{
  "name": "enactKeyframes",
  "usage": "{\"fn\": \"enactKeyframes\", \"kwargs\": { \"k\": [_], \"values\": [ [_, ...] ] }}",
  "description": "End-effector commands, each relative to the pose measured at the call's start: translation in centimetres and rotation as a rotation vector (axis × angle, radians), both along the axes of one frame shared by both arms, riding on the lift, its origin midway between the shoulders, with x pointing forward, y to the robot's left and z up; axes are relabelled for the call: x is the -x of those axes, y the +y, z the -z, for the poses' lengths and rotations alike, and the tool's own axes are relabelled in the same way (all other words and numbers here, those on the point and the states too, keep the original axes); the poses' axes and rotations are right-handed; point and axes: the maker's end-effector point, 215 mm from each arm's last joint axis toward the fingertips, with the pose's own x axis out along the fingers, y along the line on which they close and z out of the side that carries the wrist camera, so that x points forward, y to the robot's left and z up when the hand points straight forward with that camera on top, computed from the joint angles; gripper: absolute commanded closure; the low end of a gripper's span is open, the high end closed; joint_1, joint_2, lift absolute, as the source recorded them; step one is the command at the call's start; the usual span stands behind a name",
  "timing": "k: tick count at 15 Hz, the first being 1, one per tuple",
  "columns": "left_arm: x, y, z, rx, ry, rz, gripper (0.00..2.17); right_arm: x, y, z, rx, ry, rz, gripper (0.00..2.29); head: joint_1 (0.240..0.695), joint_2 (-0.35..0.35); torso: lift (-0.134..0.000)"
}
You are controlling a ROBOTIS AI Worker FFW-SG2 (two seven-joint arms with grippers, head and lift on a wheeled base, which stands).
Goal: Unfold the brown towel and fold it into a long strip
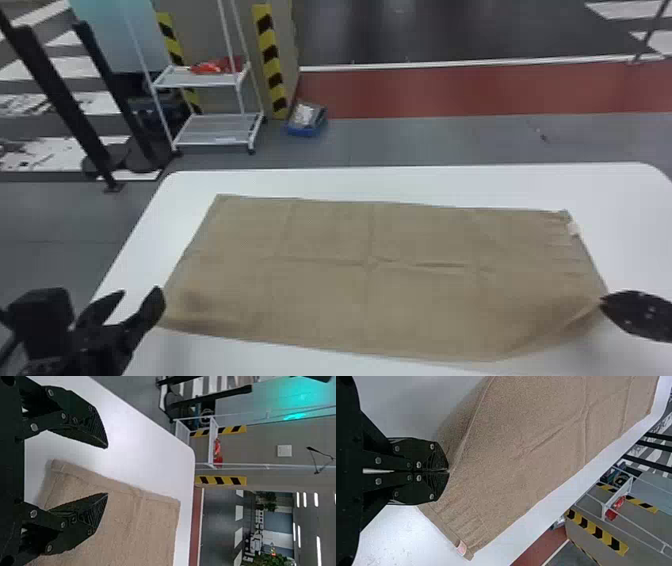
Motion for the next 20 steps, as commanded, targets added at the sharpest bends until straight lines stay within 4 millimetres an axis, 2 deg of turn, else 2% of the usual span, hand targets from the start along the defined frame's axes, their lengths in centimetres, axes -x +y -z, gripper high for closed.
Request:
{"fn": "enactKeyframes", "kwargs": {
  "k": [1,3,5,7,10,11,14,18,20],
  "values": [
    [0.0,2.2,-2.1,-0.253,-0.021,0.032,0.07,-0.3,0.1,-0.1,-0.007,0.004,0.004,1.21,0.695,0.149,-0.125],
    [-0.1,2.1,-3.1,-0.415,-0.025,0.119,0.08,-0.4,0.0,-0.3,-0.004,0.0,0.002,1.21,0.695,0.173,-0.125],
    [-0.4,-0.7,-2.9,-0.534,-0.012,0.332,0.21,-0.4,0.0,-0.2,-0.005,0.001,0.002,1.21,0.695,0.175,-0.125],
    [-0.7,-3.3,-2.4,-0.699,0.005,0.583,0.21,-0.3,0.0,-0.3,-0.001,-0.001,0.0,1.21,0.695,0.143,-0.125],
    [-0.1,-2.6,-2.0,-0.741,0.12,0.787,0.22,0.0,-0.2,-0.5,0.003,-0.003,0.002,1.21,0.695,0.103,-0.125],
    [0.3,-1.4,-2.3,-0.778,0.174,0.831,0.22,0.0,-0.1,-0.6,0.002,-0.004,0.002,1.21,0.695,0.099,-0.125],
    [0.7,-0.7,-2.8,-0.841,0.28,0.973,0.21,0.1,-0.1,-0.6,0.001,-0.006,0.009,1.21,0.695,0.122,-0.125],
    [1.6,-0.7,-0.6,-0.888,0.462,1.112,0.22,0.1,0.1,-0.8,-0.002,-0.011,0.008,1.21,0.695,0.145,-0.125],
    [1.2,-1.5,-0.2,-0.901,0.473,1.14,0.33,0.2,0.3,-0.9,-0.008,-0.014,0.011,1.21,0.695,0.147,-0.125]
  ]
}}
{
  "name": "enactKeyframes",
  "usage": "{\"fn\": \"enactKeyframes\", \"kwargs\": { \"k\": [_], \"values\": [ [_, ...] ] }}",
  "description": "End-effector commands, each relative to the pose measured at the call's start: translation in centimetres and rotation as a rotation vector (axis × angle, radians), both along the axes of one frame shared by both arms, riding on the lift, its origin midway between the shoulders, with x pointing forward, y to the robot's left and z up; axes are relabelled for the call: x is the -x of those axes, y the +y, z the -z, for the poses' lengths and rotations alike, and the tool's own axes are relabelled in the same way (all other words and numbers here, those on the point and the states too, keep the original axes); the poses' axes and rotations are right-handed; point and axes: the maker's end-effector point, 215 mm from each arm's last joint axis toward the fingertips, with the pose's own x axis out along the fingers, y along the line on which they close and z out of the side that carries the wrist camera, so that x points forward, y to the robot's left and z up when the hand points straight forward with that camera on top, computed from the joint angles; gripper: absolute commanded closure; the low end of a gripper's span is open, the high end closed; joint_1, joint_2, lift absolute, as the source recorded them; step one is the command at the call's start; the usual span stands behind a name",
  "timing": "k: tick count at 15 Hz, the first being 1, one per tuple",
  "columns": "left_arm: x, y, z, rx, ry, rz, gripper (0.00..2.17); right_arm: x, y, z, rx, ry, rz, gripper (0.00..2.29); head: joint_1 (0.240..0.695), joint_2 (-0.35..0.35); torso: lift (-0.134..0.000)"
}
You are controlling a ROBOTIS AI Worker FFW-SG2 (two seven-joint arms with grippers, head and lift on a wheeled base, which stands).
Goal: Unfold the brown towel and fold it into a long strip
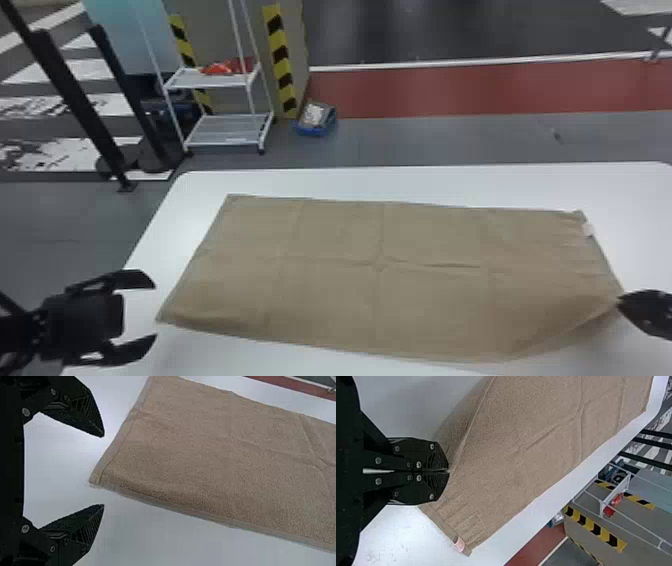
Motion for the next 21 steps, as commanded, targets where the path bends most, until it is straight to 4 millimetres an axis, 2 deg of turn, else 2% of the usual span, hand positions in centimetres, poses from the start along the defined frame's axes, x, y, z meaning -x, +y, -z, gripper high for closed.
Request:
{"fn": "enactKeyframes", "kwargs": {
  "k": [1,2,6,7,9,11,13,17,18,21],
  "values": [
    [-0.7,-1.3,0.8,-0.025,0.017,0.035,0.35,0.1,0.2,0.0,-0.005,0.0,0.002,1.21,0.695,0.148,-0.125],
    [-0.7,-1.6,2.0,-0.051,0.044,0.051,0.45,0.0,0.2,0.0,-0.007,-0.002,0.003,1.21,0.695,0.145,-0.125],
    [-0.9,-2.2,3.5,-0.061,0.075,0.06,0.47,0.0,-0.1,-0.1,-0.006,-0.004,0.01,1.21,0.695,0.122,-0.125],
    [-1.0,-2.1,3.9,-0.073,0.081,0.061,0.69,0.0,-0.3,-0.2,-0.005,-0.005,0.012,1.21,0.695,0.118,-0.125],
    [-1.1,-2.1,3.9,-0.075,0.088,0.063,0.73,0.0,-0.3,-0.2,-0.005,-0.006,0.012,1.21,0.695,0.112,-0.125],
    [-1.1,-1.1,3.7,-0.082,0.093,0.041,0.73,0.1,-0.7,-0.3,-0.001,-0.007,0.018,1.21,0.695,0.111,-0.125],
    [-1.0,-0.4,3.7,-0.076,0.101,0.004,1.56,0.0,-0.8,-0.5,-0.005,-0.012,0.022,1.21,0.695,0.114,-0.125],
    [-0.5,-0.7,2.3,-0.084,0.14,0.024,1.58,-0.2,-1.4,-1.1,-0.012,-0.02,0.041,1.21,0.695,0.125,-0.125],
    [-0.9,-0.3,1.3,-0.075,0.149,-0.009,1.58,-0.4,-1.8,-1.2,-0.014,-0.019,0.054,1.21,0.695,0.123,-0.125],
    [-2.5,-1.2,-1.8,-0.067,0.128,0.009,1.58,-1.6,-2.9,-2.4,-0.043,-0.024,0.109,1.21,0.695,0.107,-0.125]
  ]
}}
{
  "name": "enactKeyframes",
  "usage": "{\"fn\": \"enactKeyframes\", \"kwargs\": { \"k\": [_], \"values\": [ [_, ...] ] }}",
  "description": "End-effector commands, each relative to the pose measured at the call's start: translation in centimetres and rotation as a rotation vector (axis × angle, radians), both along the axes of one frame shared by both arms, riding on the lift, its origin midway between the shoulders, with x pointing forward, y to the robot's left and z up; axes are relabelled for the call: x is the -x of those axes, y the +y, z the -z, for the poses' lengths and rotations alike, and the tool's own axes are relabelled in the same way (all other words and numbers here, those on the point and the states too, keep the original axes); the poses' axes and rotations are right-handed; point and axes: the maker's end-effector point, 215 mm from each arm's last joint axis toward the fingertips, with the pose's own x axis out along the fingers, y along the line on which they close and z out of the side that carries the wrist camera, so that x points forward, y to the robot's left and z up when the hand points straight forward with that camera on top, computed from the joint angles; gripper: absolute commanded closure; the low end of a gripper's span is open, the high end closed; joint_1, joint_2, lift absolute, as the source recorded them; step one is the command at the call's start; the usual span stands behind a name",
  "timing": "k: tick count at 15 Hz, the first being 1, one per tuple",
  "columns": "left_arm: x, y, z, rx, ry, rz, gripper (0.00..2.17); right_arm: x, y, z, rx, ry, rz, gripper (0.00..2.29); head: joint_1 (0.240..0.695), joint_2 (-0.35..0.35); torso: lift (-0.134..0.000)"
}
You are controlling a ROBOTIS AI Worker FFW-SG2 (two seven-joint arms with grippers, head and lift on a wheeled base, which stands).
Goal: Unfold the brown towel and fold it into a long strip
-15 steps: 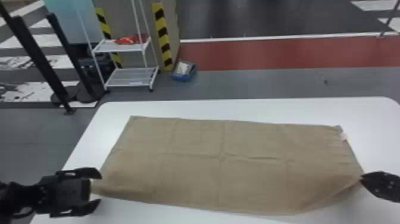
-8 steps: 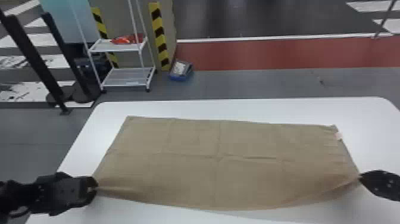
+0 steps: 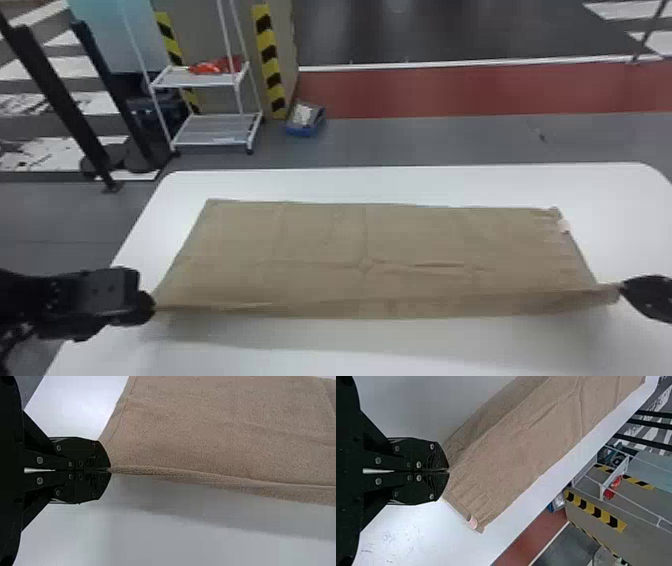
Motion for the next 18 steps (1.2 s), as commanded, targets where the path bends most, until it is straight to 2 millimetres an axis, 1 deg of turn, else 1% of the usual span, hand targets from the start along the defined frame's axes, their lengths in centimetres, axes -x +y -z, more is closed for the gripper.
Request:
{"fn": "enactKeyframes", "kwargs": {
  "k": [1,2,3,4,5,8,10,11,13,15,18],
  "values": [
    [-1.7,-0.9,-2.6,0.011,-0.031,0.016,1.58,-1.3,-0.8,-0.9,-0.028,0.003,0.049,1.21,0.695,0.1,-0.125],
    [-2.3,-1.1,-3.3,0.015,-0.038,0.019,1.58,-1.7,-0.9,-1.2,-0.04,0.008,0.061,1.21,0.695,0.091,-0.125],
    [-3.4,-1.9,-4.3,0.015,-0.053,0.04,1.57,-2.4,-1.2,-1.5,-0.05,0.017,0.081,1.21,0.695,0.082,-0.125],
    [-4.6,-2.0,-5.4,0.016,-0.073,0.038,1.57,-3.2,-1.8,-1.8,-0.066,0.024,0.111,1.21,0.695,0.074,-0.125],
    [-5.7,-2.3,-5.7,0.02,-0.073,0.039,1.57,-3.9,-2.5,-2.1,-0.075,0.031,0.142,1.21,0.695,0.065,-0.125],
    [-10.0,-3.4,-6.5,0.041,-0.045,0.051,1.57,-6.1,-2.4,-2.1,-0.102,0.086,0.168,1.21,0.695,0.029,-0.125],
    [-13.3,-4.5,-6.4,0.046,-0.016,0.052,1.57,-8.4,-2.9,-1.9,-0.112,0.107,0.179,1.21,0.695,0.021,-0.125],
    [-14.3,-4.8,-6.0,0.049,0.005,0.039,1.57,-9.1,-3.0,-1.8,-0.12,0.113,0.183,1.21,0.695,0.014,-0.125],
    [-16.7,-6.0,-5.0,0.054,0.048,0.041,1.57,-11.2,-2.8,-1.6,-0.125,0.135,0.177,1.21,0.695,-0.004,-0.125],
    [-18.3,-6.4,-4.3,0.056,0.072,0.024,1.57,-12.9,-2.9,-1.6,-0.141,0.149,0.182,1.21,0.695,-0.012,-0.125],
    [-20.0,-6.3,-4.3,0.062,0.06,0.008,1.57,-14.7,-2.6,-0.4,-0.168,0.195,0.189,1.21,0.695,-0.02,-0.125]
  ]
}}
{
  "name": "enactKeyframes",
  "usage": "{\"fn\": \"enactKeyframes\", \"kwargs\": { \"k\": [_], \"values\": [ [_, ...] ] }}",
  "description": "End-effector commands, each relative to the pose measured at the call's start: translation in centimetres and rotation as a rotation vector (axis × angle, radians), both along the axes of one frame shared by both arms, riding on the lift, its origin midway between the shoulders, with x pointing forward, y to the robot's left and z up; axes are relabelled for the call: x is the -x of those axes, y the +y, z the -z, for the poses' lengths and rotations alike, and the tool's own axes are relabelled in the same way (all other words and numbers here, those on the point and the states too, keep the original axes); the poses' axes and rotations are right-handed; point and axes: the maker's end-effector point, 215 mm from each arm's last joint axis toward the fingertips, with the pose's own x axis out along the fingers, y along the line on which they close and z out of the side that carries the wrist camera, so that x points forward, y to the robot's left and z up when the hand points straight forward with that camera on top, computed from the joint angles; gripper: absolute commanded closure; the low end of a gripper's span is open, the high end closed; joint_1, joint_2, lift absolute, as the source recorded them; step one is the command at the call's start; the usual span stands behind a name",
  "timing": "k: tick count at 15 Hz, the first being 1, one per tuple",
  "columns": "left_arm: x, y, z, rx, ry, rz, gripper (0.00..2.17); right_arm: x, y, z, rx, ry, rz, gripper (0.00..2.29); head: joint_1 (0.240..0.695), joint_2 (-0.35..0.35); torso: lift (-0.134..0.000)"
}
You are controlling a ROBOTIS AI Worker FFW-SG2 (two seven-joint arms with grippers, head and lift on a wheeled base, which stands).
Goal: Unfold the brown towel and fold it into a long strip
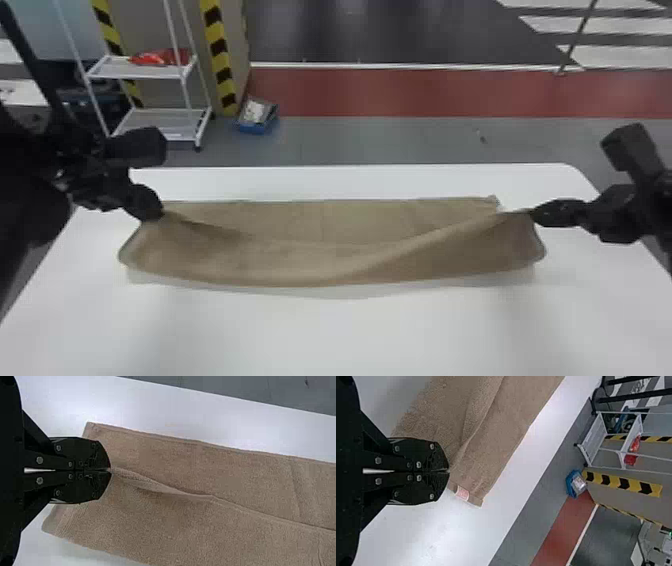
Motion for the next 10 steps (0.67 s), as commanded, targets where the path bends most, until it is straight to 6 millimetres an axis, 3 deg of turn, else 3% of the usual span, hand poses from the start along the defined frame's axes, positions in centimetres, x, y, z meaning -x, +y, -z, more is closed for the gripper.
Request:
{"fn": "enactKeyframes", "kwargs": {
  "k": [1,4,6,10],
  "values": [
    [-1.0,0.2,0.0,0.009,-0.003,-0.013,1.57,-1.2,0.6,0.8,-0.024,0.028,-0.001,1.21,0.695,-0.02,-0.125],
    [-2.8,0.8,-0.7,0.02,-0.049,-0.047,1.57,-2.4,1.0,2.5,-0.036,0.064,-0.003,1.21,0.695,-0.011,-0.125],
    [-3.1,1.2,0.1,0.021,-0.061,-0.065,1.57,-2.8,0.9,3.5,-0.017,0.077,-0.013,1.21,0.695,-0.004,-0.125],
    [-3.5,3.2,1.3,0.01,-0.074,-0.122,1.57,-4.1,0.3,3.0,-0.018,0.07,-0.007,1.21,0.695,0.003,-0.125]
  ]
}}
